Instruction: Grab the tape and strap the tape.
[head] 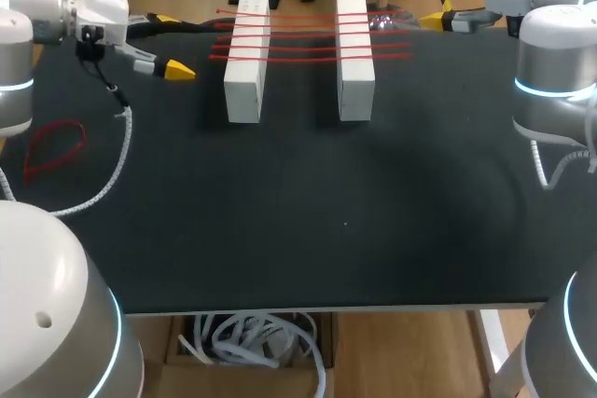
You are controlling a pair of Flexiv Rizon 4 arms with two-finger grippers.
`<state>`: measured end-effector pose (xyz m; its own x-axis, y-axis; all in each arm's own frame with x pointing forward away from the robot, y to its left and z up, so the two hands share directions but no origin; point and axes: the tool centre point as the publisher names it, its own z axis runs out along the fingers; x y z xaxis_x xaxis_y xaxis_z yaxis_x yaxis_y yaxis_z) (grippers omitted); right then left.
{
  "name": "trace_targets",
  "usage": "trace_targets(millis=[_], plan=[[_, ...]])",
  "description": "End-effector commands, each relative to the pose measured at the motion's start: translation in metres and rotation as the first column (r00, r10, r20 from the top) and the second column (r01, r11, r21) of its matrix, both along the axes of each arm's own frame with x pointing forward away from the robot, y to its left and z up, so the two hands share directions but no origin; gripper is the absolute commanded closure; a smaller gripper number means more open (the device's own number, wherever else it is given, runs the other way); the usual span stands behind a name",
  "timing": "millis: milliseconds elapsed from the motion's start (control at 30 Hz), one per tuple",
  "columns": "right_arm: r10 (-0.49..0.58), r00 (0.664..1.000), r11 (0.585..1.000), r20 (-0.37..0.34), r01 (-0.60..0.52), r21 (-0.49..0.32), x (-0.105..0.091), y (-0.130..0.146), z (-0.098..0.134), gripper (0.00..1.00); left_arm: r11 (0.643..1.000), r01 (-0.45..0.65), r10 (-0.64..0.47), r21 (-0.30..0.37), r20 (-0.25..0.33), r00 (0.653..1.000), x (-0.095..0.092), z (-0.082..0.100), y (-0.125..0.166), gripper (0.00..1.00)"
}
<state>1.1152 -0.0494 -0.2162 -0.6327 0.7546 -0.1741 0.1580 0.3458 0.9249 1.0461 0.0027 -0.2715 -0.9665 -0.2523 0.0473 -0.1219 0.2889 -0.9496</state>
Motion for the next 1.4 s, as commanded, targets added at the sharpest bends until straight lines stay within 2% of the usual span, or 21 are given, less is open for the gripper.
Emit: trace_targets(millis=[33,133,200,267,300,333,500,600,667,767,867,1067,1300,1333,1400], plan=[[0.000,1.000,1.000,0.001,0.000,0.001,0.000,0.000,0.000,0.00,0.999,0.043,-0.043,-0.007,-0.010,0.999,0.012,-0.012,-0.005,0.08],[0.000,1.000,1.000,0.001,0.000,0.001,0.000,0.000,0.000,0.00,0.998,0.063,-0.063,-0.010,-0.018,0.998,0.016,-0.015,-0.009,0.19],[0.000,1.000,1.000,0.001,0.000,0.001,0.000,0.000,0.000,0.00,0.997,0.071,-0.072,-0.015,-0.015,0.997,0.018,-0.016,-0.012,0.20],[0.000,1.000,1.000,0.001,0.000,0.001,0.000,0.000,0.000,0.00,0.997,0.079,-0.079,-0.013,-0.015,0.997,0.020,-0.018,-0.013,0.27],[0.000,1.000,1.000,0.001,0.000,0.001,0.000,0.000,0.000,0.00,0.997,0.081,-0.081,-0.013,-0.015,0.997,0.022,-0.019,-0.015,0.38],[0.000,1.000,1.000,0.001,0.000,0.001,0.000,0.000,0.000,0.00,0.997,0.082,-0.083,-0.013,-0.016,0.996,0.023,-0.020,-0.015,0.40],[0.000,1.000,1.000,0.001,0.000,0.001,0.000,0.000,0.000,0.00,0.996,0.091,-0.091,-0.017,-0.015,0.996,0.029,-0.024,-0.018,0.31],[0.000,1.000,1.000,0.001,0.000,0.001,0.000,0.000,0.000,0.00,0.995,0.095,-0.095,-0.021,-0.012,0.995,0.031,-0.026,-0.019,0.36],[0.000,1.000,1.000,0.001,0.000,0.001,0.000,0.000,0.000,0.00,0.995,0.095,-0.095,-0.022,-0.011,0.995,0.033,-0.028,-0.020,0.55],[0.000,1.000,1.000,0.001,0.000,0.001,0.000,0.000,0.000,0.00,0.995,0.093,-0.093,-0.022,-0.013,0.996,0.036,-0.032,-0.020,0.52],[0.000,1.000,1.000,0.001,0.000,0.001,0.000,0.000,0.000,0.00,0.996,0.091,-0.091,-0.022,-0.013,0.996,0.037,-0.034,-0.021,0.62],[0.000,1.000,1.000,0.001,0.000,0.001,0.000,0.000,0.000,0.00,0.996,0.089,-0.089,-0.021,-0.010,0.996,0.040,-0.038,-0.021,0.56],[0.000,1.000,1.000,0.001,0.000,0.001,0.000,0.000,0.000,0.00,0.996,0.086,-0.086,-0.027,-0.007,0.996,0.043,-0.041,-0.021,0.63],[0.000,1.000,1.000,0.001,0.000,0.001,0.000,0.000,0.000,0.00,0.996,0.085,-0.086,-0.029,-0.007,0.996,0.043,-0.041,-0.022,0.68],[0.000,1.000,1.000,0.001,0.000,0.001,0.000,0.000,0.000,0.00,0.996,0.085,-0.085,-0.031,-0.007,0.996,0.043,-0.041,-0.022,0.71]])
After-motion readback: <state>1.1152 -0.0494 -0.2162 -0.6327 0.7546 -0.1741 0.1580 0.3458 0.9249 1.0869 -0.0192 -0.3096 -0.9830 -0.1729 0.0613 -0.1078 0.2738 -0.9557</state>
